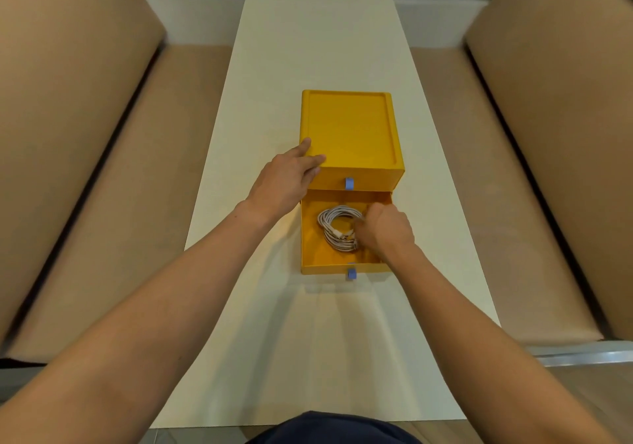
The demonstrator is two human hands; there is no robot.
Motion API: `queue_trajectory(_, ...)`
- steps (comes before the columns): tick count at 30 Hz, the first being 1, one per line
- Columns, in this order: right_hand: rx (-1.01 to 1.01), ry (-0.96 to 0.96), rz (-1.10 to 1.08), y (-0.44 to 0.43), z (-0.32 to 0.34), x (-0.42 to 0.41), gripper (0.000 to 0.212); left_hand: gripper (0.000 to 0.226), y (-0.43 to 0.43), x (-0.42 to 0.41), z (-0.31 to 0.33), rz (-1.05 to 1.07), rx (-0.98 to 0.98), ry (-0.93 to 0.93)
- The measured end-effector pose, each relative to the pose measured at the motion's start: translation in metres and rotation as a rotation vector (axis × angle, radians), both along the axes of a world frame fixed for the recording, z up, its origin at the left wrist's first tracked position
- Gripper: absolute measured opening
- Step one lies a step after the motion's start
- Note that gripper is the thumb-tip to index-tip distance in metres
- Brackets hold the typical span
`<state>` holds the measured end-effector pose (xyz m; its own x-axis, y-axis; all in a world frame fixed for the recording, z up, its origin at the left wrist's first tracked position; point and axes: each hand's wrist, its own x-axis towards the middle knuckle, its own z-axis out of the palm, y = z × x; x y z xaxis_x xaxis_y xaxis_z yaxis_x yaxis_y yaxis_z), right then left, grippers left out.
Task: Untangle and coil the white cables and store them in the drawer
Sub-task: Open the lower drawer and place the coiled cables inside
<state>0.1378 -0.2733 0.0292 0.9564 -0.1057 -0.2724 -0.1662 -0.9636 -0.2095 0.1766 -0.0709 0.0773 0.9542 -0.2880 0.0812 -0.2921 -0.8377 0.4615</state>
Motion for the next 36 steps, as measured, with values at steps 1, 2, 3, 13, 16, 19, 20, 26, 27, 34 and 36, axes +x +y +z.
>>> queue_trajectory(1, 0.026, -0.065, 0.016, -0.006, 0.005, -0.005, 0.03, 0.038, 0.0, 0.0, 0.0, -0.003, 0.001, -0.002)
queue_trajectory(2, 0.067, -0.139, 0.029, -0.014, 0.01, -0.013, 0.03, 0.037, 0.0, 0.0, 0.0, -0.004, 0.0, -0.005)
queue_trajectory(3, 0.122, -0.209, 0.041, -0.022, 0.014, -0.022, 0.031, 0.037, 0.0, -0.001, -0.001, -0.004, -0.001, -0.007)
queue_trajectory(13, 0.34, -0.2, 0.008, -0.067, -0.017, -0.111, 0.079, 0.037, -0.001, 0.0, 0.0, 0.0, 0.014, 0.004)
queue_trajectory(16, 0.272, -0.213, 0.025, -0.065, -0.027, -0.118, 0.08, 0.037, -0.002, -0.001, 0.001, 0.0, 0.027, 0.003)
queue_trajectory(19, 0.234, -0.261, 0.007, -0.064, -0.038, -0.121, 0.06, 0.038, -0.002, -0.001, 0.002, 0.001, 0.027, 0.005)
queue_trajectory(20, 0.26, -0.28, -0.003, -0.064, -0.042, -0.121, 0.053, 0.038, -0.002, -0.001, 0.003, 0.004, 0.027, 0.006)
queue_trajectory(26, 0.356, -0.384, 0.007, -0.062, -0.054, -0.121, 0.026, 0.037, -0.004, -0.002, 0.004, 0.003, 0.036, 0.009)
queue_trajectory(27, 0.356, -0.392, 0.01, -0.062, -0.054, -0.12, 0.025, 0.037, -0.003, -0.001, 0.004, -0.003, 0.037, 0.009)
queue_trajectory(34, 0.366, -0.411, 0.027, -0.066, -0.056, -0.099, 0.037, 0.035, -0.001, 0.0, 0.006, -0.019, 0.031, 0.017)
queue_trajectory(36, 0.45, -0.315, -0.057, -0.067, -0.052, -0.091, 0.06, 0.035, -0.001, 0.0, 0.006, -0.018, 0.025, 0.02)
